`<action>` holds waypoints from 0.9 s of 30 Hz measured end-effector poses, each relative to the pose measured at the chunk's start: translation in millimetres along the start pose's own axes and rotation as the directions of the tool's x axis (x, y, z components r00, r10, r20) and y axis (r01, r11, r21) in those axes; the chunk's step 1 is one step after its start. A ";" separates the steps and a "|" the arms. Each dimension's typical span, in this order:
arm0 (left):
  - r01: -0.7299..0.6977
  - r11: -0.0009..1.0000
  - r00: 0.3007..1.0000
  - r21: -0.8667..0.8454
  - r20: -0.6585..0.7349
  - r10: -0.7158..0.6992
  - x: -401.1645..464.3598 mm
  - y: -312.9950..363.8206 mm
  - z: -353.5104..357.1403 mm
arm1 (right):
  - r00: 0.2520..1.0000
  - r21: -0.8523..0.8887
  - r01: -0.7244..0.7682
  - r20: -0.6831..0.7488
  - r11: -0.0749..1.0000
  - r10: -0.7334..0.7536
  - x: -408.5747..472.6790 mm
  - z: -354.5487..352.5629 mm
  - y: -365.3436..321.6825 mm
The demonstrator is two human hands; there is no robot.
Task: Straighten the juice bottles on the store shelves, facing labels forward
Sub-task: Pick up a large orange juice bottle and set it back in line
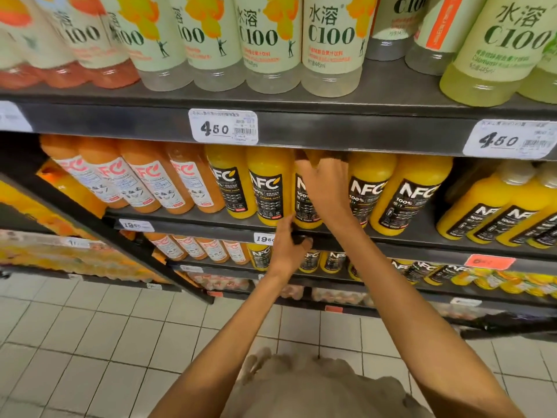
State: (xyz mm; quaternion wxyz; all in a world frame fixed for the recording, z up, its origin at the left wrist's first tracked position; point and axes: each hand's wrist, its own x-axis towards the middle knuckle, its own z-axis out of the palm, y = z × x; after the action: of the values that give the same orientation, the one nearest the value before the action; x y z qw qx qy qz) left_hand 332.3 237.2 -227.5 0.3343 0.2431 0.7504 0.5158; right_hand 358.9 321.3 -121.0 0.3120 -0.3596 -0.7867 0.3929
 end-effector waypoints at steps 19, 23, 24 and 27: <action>-0.171 0.975 0.984 0.146 0.080 0.160 -29.3 -33.4 -11.7 | 0.995 0.363 0.007 -0.096 0.932 0.030 -54.9 -18.9 4.9; -0.161 0.982 0.977 0.102 0.157 0.144 -58.2 -35.5 -39.1 | 0.978 0.513 -0.138 -0.066 0.847 0.199 -65.8 -32.6 8.9; -0.158 0.984 0.973 0.081 0.183 0.142 -64.0 -30.9 -45.9 | 0.970 0.561 -0.182 -0.030 0.807 0.240 -64.9 -38.2 10.0; -0.146 0.989 0.951 0.004 0.275 0.139 -82.2 -11.0 -61.8 | 0.961 0.677 -0.260 0.110 0.688 0.255 -56.5 -57.7 19.5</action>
State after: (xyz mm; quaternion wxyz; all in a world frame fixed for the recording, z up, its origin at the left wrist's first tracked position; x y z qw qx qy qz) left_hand 339.7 137.3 -202.1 0.3938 0.3698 0.6836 0.4908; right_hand 440.6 306.6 -120.5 0.3617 -0.3243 -0.5283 0.6963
